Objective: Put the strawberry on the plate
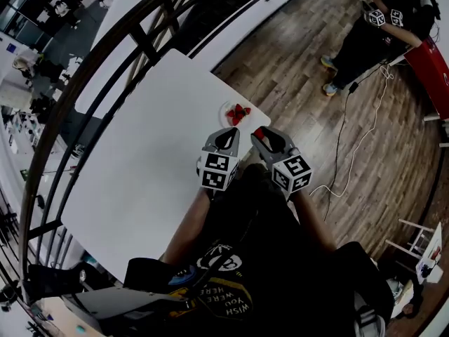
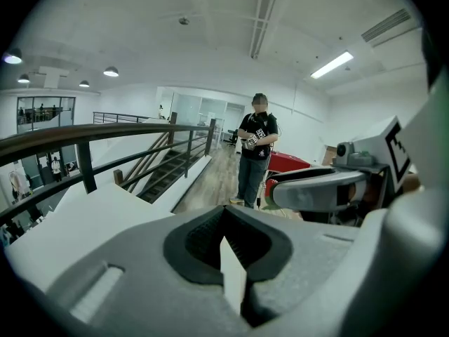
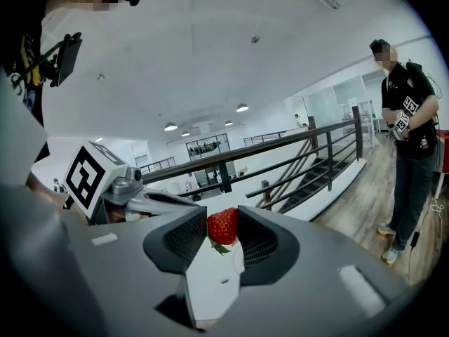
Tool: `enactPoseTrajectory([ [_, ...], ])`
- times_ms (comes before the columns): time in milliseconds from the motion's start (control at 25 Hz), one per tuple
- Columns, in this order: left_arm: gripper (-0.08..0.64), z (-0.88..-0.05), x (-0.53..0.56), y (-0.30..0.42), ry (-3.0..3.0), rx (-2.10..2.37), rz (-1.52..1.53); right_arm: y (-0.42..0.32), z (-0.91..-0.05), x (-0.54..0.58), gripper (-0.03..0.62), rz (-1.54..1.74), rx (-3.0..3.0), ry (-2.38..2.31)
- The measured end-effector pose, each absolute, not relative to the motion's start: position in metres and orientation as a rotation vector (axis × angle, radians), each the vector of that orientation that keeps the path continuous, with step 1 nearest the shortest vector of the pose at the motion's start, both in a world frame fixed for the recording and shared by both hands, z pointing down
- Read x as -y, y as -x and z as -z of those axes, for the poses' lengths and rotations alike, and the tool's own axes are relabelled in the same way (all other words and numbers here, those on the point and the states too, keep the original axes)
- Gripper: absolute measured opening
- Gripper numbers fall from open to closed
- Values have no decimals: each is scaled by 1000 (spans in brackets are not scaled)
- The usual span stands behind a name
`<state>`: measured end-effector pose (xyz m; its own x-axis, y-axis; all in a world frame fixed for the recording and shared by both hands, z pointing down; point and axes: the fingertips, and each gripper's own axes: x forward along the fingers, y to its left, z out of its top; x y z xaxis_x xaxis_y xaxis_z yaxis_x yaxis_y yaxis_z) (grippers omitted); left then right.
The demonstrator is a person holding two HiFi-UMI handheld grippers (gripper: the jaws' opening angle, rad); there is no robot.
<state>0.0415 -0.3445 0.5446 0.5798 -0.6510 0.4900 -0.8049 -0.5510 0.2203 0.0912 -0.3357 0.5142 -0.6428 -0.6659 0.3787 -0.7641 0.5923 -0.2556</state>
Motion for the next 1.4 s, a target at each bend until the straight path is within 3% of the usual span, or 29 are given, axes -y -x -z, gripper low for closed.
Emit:
enactPoseTrajectory([
  [1400, 5, -696, 393, -39, -2176, 1160, -649, -74, -677, 402, 138, -565, 2417, -940],
])
